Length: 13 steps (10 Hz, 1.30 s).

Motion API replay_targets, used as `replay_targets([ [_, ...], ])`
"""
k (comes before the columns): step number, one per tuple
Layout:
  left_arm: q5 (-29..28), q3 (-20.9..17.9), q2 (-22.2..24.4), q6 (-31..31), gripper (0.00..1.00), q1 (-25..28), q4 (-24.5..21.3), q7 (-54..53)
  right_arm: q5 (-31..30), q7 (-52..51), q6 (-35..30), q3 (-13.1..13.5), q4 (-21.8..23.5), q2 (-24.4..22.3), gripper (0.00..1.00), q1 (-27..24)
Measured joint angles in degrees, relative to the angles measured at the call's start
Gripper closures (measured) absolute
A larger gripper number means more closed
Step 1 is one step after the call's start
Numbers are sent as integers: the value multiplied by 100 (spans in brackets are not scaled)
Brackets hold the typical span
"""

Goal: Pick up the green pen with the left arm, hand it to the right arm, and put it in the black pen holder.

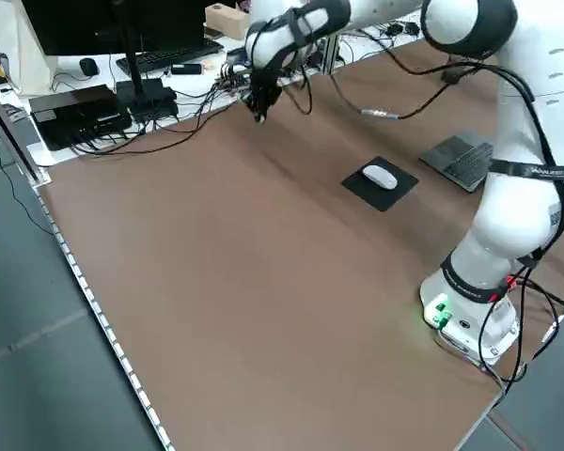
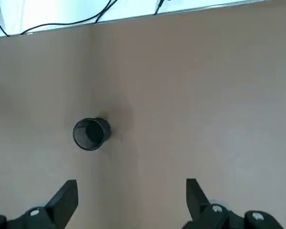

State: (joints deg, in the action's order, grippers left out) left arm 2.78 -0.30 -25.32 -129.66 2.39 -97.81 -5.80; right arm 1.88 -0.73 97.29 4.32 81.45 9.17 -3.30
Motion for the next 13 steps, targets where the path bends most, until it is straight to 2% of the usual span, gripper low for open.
replay_targets([
  [3,-461,834,96,970,82,-57,744,-178,20,84,0,-7,0,10,0,25],
  [6,-1426,1547,106,1328,82,-199,1260,-575,43,1549,-15,-30,0,15,0,469],
  [8,-1551,1913,112,1404,82,-309,1544,-1034,72,2831,-14,-57,3,34,0,913],
  [10,-1551,2095,160,1689,82,-539,1784,-1726,699,3855,110,-72,7,144,0,1317],
  [11,-1551,2256,233,1795,82,-622,1827,-1911,1066,4277,291,-76,7,221,0,1530],
  [13,-1551,2714,379,1889,82,-682,1837,-2015,1278,4615,477,-82,8,372,0,1983],
])
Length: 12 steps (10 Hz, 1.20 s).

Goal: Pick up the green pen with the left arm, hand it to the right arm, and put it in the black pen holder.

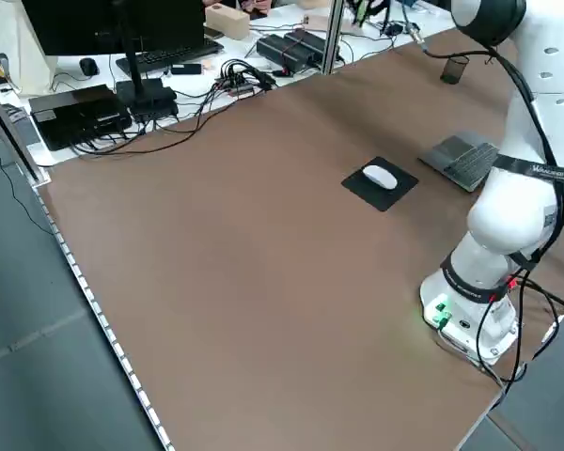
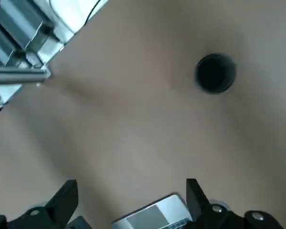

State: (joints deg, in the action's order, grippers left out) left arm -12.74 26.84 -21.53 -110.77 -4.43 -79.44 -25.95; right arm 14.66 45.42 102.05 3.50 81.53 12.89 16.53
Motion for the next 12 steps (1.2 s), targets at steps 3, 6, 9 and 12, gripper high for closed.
replay_targets([
  [3,0,201,35,9,82,-657,229,11,13,1187,669,-6,-6,165,0,767],
  [6,1,77,3,5,82,-1171,269,48,12,2049,1080,-2,-153,303,0,1260],
  [9,2,76,-55,-1,82,-1464,445,268,8,2920,1090,3,-433,447,0,1585],
  [12,2,86,-132,-54,82,-1584,618,405,-52,3754,1263,10,-478,504,0,1913],
])
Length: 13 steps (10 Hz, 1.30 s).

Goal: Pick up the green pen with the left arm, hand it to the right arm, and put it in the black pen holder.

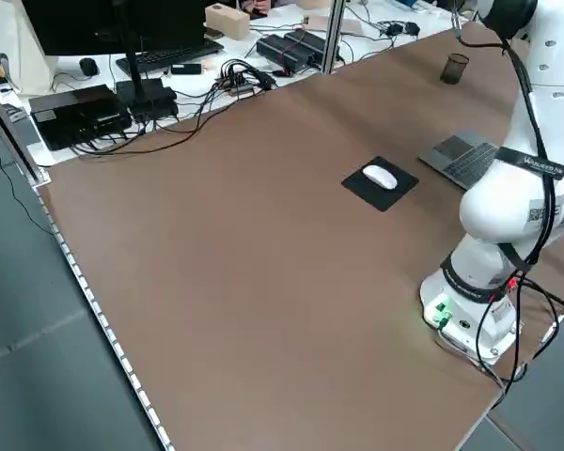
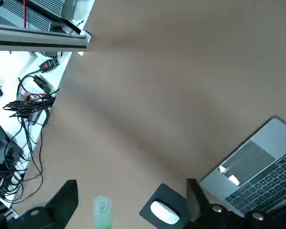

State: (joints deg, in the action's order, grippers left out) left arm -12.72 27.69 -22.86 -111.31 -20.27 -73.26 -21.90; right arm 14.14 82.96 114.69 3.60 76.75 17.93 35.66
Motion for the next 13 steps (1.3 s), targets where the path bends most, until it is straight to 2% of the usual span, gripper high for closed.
replay_targets([
  [3,0,3,-19,-98,82,-105,9,121,-25,326,34,3,-263,159,0,104],
  [5,0,10,-19,-101,82,-156,35,155,-26,389,98,3,-300,217,4,121],
  [8,0,10,-20,-101,82,-155,63,155,-27,422,176,34,-319,225,27,120],
  [9,0,10,-20,-101,82,-155,63,155,-27,422,176,61,-325,225,28,118],
  [13,0,-7,-24,-101,82,-154,64,155,-27,423,175,70,-336,226,47,118],
])
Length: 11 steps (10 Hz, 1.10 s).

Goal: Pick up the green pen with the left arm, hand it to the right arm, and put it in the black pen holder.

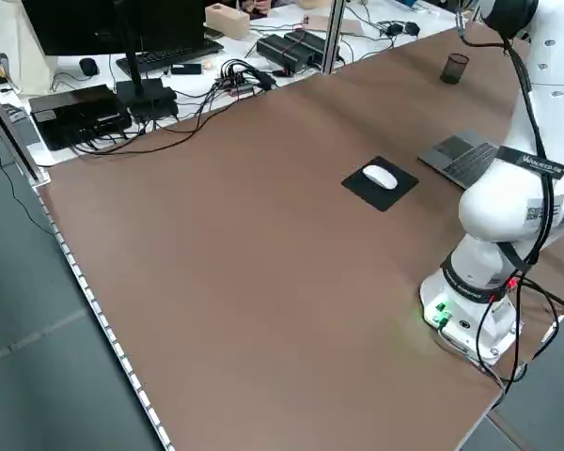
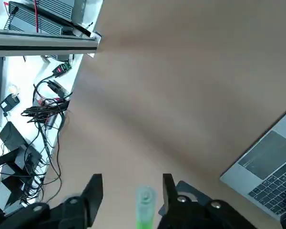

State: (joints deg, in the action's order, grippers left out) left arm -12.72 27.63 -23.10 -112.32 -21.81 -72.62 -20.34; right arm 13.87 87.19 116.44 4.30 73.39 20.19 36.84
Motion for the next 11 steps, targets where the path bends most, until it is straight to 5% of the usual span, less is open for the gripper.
replay_targets([
  [4,0,-39,-10,-48,82,31,2,19,0,-1,-14,0,-2,4,81,0],
  [7,0,-38,-13,-60,82,30,2,67,-4,-1,-10,5,-4,4,82,0],
  [11,201,-37,-13,-102,68,55,39,372,-6,-3,-11,-1,-5,4,82,1],
])
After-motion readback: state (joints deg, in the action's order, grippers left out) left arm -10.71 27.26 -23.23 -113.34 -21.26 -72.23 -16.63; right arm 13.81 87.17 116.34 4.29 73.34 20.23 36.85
